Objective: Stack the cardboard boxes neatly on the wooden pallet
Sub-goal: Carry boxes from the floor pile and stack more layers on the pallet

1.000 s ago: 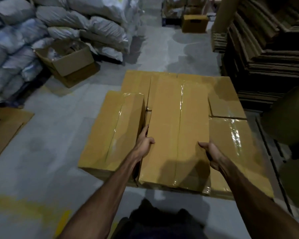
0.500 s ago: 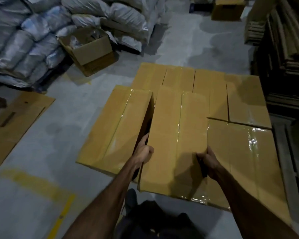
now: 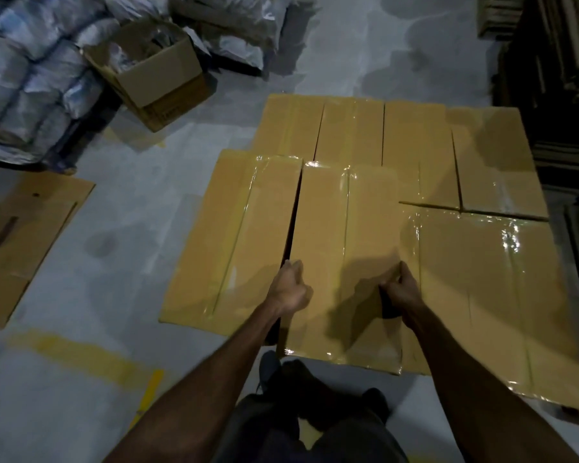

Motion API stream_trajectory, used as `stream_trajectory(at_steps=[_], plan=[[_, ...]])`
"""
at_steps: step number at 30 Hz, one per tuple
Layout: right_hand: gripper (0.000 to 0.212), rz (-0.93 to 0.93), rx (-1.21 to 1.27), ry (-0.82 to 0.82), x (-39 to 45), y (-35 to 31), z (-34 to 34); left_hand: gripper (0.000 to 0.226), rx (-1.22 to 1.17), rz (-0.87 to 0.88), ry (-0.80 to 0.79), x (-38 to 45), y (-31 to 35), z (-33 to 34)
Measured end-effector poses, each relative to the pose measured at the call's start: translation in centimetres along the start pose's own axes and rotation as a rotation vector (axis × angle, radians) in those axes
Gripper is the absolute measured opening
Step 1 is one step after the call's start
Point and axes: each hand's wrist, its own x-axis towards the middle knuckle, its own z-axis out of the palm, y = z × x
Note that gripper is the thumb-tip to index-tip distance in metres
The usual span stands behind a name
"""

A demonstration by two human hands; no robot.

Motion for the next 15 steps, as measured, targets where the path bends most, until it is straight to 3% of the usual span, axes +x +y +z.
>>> stream_trajectory(at_steps=[3,7,11,15], plan=[[0.061,0.013,0.013,0.069,-1.3,0.8,1.1,0.049,0.078,0.143,0.055,-1.9,-2.2,0.0],[0.062,0.049,-0.127,0.123,-4.2,4.0,1.4,0.057,0.376,0.369,0.224,-4.7,-5.9,-1.2],[0.072,0.137,-0.167,0.075,-7.2,8.3,1.1,0.113,0.617,0.293,0.158,-6.5,-10.9,-1.7],[0.069,0.271,0.008,0.039,-10.1,10.0,1.1,0.139,0.687,0.172,0.027,-7.1,-14.1,-1.0]])
